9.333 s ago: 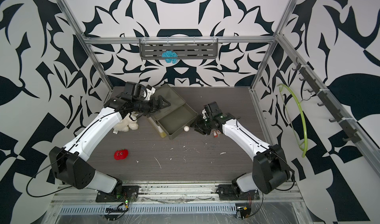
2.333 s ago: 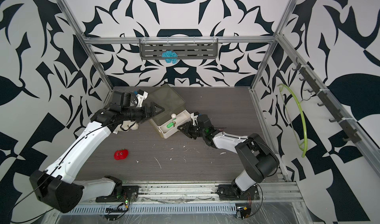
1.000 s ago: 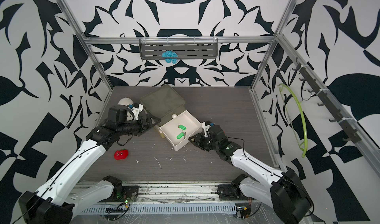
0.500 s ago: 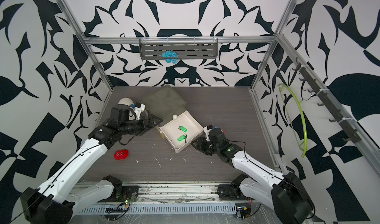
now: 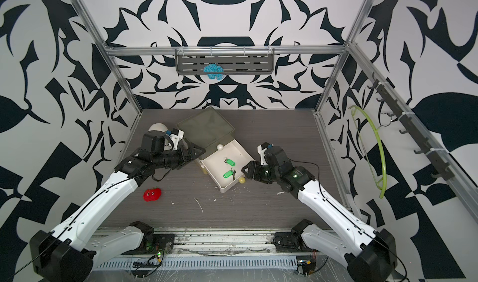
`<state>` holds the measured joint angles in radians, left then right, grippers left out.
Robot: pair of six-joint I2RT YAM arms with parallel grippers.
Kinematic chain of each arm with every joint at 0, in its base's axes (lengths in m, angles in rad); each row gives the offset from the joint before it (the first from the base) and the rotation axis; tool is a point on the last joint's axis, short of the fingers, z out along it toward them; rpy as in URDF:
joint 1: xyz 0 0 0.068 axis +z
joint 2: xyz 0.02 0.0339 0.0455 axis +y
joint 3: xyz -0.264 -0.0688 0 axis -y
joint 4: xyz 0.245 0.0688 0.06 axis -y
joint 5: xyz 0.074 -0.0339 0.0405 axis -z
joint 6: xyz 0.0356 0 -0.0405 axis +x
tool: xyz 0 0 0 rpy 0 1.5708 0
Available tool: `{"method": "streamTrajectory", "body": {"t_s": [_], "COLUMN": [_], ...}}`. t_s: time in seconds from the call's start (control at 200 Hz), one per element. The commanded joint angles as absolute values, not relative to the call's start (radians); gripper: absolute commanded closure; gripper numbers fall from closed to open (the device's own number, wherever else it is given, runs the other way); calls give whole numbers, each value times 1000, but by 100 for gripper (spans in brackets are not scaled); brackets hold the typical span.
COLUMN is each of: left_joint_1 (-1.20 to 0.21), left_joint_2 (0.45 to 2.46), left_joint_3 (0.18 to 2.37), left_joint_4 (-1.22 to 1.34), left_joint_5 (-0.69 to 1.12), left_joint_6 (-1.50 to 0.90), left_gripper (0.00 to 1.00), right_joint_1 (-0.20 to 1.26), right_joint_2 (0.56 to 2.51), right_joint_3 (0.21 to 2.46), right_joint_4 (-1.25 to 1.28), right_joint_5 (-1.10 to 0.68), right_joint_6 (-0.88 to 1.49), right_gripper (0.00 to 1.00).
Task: Take the keys out of the drawer
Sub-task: Pick up the key from the drawer.
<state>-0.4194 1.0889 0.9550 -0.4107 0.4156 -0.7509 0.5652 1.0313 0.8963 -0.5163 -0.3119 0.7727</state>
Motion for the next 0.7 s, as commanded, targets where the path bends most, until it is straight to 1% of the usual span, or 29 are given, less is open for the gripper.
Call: {"method": "streamTrajectory", "body": {"t_s": [0.0,0.12,0.37,0.565,0.695], "left_joint_1": [-422,-422,-422,-422,-440], "left_joint_2": [1041,1008,921,899,885], "left_joint_3": [925,903,838,747,720], "left_joint_4": [-354,-350,-362,-317,-316], "left_joint_5": [398,400,404,454,448], "left_joint_6": [-724,-726,-770,-898,-912], "left_gripper": [1,1,1,1,1], "right_joint_1": [563,563,602,661,684], "right_joint_2": [1110,1218,1412,1521,1566], "right_joint_3": [1045,1165,1308,1351,1356], "right_joint_4": [-668,-712,-757,-796,-801], "right_joint_5": [-299,-334,-347,-322,-297], "right_joint_6": [645,619,608,600,600], "right_gripper": [42,42,42,43,45]}}
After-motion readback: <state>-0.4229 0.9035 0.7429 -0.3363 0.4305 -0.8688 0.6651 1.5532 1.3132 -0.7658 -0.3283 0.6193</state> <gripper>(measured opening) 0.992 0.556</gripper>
